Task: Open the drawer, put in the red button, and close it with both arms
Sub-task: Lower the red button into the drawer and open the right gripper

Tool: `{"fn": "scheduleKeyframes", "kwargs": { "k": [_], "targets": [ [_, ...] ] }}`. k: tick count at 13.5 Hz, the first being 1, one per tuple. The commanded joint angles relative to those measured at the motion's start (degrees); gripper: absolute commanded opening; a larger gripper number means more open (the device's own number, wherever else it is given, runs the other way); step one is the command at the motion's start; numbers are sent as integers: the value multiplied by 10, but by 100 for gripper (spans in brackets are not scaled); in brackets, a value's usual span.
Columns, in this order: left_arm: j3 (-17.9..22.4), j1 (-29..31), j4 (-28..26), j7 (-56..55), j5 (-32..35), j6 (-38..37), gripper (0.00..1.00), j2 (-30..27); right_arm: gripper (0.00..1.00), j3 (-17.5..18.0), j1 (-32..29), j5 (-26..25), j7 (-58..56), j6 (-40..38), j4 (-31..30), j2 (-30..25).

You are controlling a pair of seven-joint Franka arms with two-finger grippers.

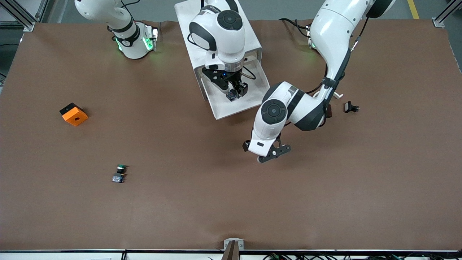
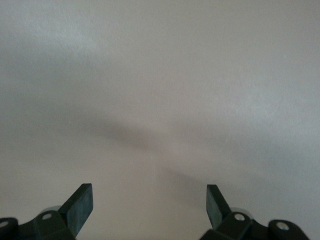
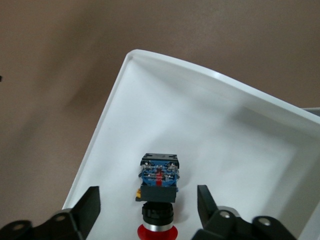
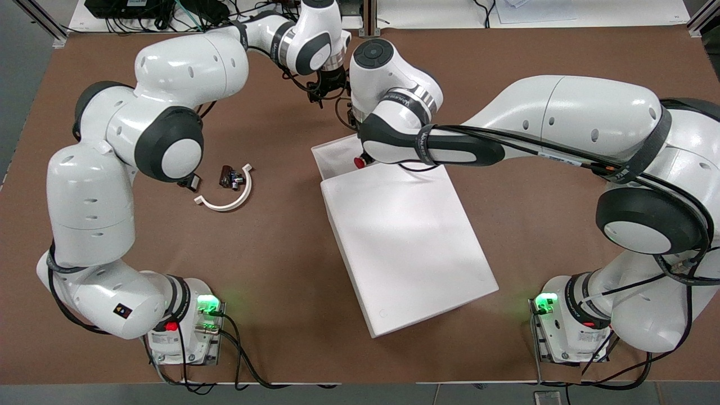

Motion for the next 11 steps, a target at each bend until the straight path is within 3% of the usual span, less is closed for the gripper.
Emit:
{"fn": "scheduleKeyframes", "kwargs": {
  "k": [1,3,5,11],
  "targets": [
    [-17,5,-35,-12,3,-20,100,-40,100,-6,-9,-10,-52,-67,53,-8],
    [-33,8,-67,-26,3,-21,100,-67,100,-6,-48,4,-140,-176,130,-8],
    [-45,9,-78,-46,3,-21,100,-75,100,-7,-88,29,-239,-235,177,-13],
    [-69,-7,-92,-106,3,-21,100,-69,100,-8,-261,35,-596,-314,198,-49]
  ]
}}
